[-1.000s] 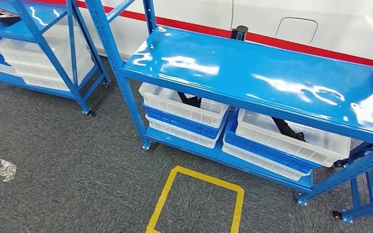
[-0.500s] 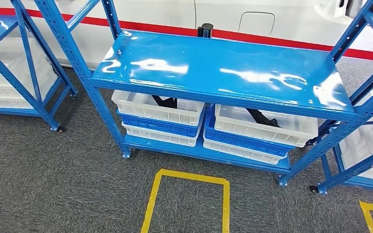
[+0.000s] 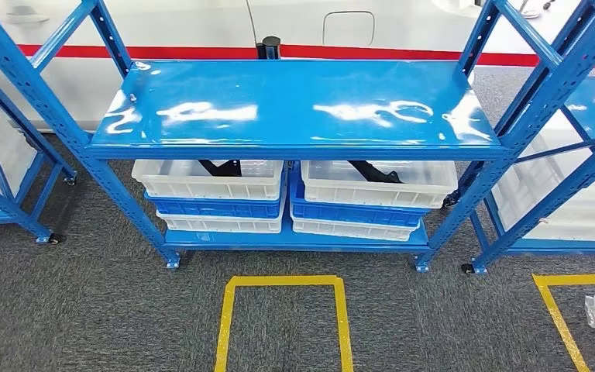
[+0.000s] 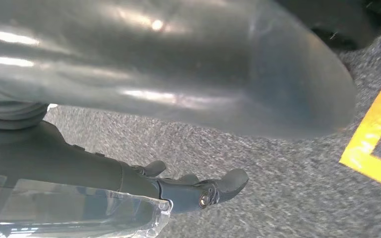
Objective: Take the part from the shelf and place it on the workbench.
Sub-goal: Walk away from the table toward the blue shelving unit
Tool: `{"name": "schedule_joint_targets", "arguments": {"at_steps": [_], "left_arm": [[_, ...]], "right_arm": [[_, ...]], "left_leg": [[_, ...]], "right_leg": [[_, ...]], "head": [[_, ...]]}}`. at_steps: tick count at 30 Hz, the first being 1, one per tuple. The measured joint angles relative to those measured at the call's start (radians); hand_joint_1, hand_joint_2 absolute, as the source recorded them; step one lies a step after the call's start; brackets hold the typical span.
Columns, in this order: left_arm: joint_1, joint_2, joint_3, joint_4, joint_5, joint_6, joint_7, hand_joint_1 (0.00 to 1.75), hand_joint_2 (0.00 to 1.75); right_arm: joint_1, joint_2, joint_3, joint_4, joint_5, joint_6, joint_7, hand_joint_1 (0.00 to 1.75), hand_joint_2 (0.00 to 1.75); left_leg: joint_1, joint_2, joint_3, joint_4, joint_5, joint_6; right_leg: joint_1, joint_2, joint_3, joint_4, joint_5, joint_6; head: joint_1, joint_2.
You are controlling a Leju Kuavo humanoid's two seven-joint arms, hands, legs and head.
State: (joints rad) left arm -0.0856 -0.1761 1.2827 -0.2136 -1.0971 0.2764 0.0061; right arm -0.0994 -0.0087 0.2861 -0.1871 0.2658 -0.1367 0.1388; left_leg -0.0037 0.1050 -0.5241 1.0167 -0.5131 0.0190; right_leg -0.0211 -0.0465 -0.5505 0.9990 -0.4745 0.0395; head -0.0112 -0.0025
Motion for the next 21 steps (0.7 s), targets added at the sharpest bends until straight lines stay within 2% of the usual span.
{"name": "schedule_joint_targets", "arguments": {"at_steps": [2,3,4,5,9,11,12,13,15,16,21], "left_arm": [[0.000,0.000,-0.002,0.000,0.000,0.003,0.006,0.00,0.00],[0.000,0.000,-0.002,0.000,0.000,0.004,0.009,0.00,0.00],[0.001,0.000,-0.002,0.000,0.000,0.005,0.011,0.00,0.00],[0.001,0.000,-0.002,0.000,0.000,0.006,0.012,0.00,0.00],[0.001,0.000,-0.002,0.000,0.000,0.006,0.012,0.00,0.00],[0.003,0.000,-0.002,0.000,0.001,0.008,0.014,0.00,0.87],[0.003,0.000,-0.002,0.000,0.004,0.009,0.013,0.00,1.31],[0.004,0.000,-0.002,0.000,0.008,0.010,0.013,0.00,1.75],[0.005,0.000,-0.011,0.000,0.024,0.007,0.010,0.00,1.75],[0.007,0.002,-0.024,-0.002,0.037,0.002,0.009,0.00,1.75],[0.029,0.018,-0.139,-0.015,0.142,-0.026,0.010,0.00,1.75]], "right_arm": [[0.000,0.000,0.000,0.000,0.013,-0.016,-0.001,0.00,0.00],[0.000,-0.001,0.000,0.000,0.017,-0.023,-0.002,0.00,0.00],[-0.002,0.000,0.000,0.000,0.020,-0.028,-0.002,0.00,0.00],[-0.003,0.000,0.000,0.000,0.021,-0.030,-0.001,0.00,0.00],[-0.003,0.000,0.000,0.000,0.022,-0.031,-0.001,0.00,0.00],[-0.002,0.001,0.000,0.000,0.026,-0.036,0.001,0.00,0.00],[-0.002,0.002,0.000,0.000,0.030,-0.038,0.002,0.00,0.44],[-0.002,0.003,0.000,0.000,0.031,-0.038,0.004,0.00,0.87],[0.001,0.005,-0.004,0.000,0.027,-0.032,0.005,0.00,1.75],[0.005,0.006,-0.008,-0.001,0.022,-0.028,0.006,0.00,1.75],[0.028,0.009,-0.037,-0.009,-0.006,-0.013,-0.001,0.00,1.75]], "left_leg": [[0.007,-0.053,-0.030,0.073,-0.047,-0.013],[0.010,-0.080,-0.052,0.121,-0.075,-0.018],[0.012,-0.092,-0.071,0.161,-0.096,-0.020],[0.013,-0.097,-0.083,0.185,-0.106,-0.021],[0.013,-0.098,-0.088,0.196,-0.111,-0.022],[0.017,-0.101,-0.114,0.235,-0.110,-0.027],[0.024,-0.105,-0.100,0.190,-0.077,-0.033],[0.029,-0.110,-0.085,0.140,-0.042,-0.034],[0.033,-0.118,-0.034,0.011,0.024,-0.031],[0.028,-0.120,-0.035,0.009,0.025,-0.022],[0.020,-0.120,-0.038,0.010,0.026,-0.011]], "right_leg": [[-0.011,0.016,0.004,-0.003,0.005,-0.012],[-0.010,0.022,0.003,-0.003,0.006,-0.015],[-0.010,0.026,0.002,-0.002,0.006,-0.018],[-0.010,0.028,0.002,-0.002,0.006,-0.019],[-0.010,0.030,0.002,-0.002,0.006,-0.019],[-0.010,0.039,0.003,-0.002,0.006,-0.019],[-0.011,0.047,0.004,0.001,0.004,-0.014],[-0.009,0.056,0.002,0.005,-0.001,-0.007],[-0.007,0.066,-0.003,0.009,-0.009,0.002],[-0.007,0.067,-0.005,0.007,-0.009,0.003],[-0.011,0.068,-0.001,-0.006,0.001,0.015]], "head": [[-0.004,0.000],[-0.005,0.000],[-0.006,0.000],[-0.006,0.000],[-0.006,0.000],[-0.006,0.000],[-0.007,0.000],[-0.006,0.000],[-0.004,0.000],[-0.001,0.000],[0.000,0.000]]}}
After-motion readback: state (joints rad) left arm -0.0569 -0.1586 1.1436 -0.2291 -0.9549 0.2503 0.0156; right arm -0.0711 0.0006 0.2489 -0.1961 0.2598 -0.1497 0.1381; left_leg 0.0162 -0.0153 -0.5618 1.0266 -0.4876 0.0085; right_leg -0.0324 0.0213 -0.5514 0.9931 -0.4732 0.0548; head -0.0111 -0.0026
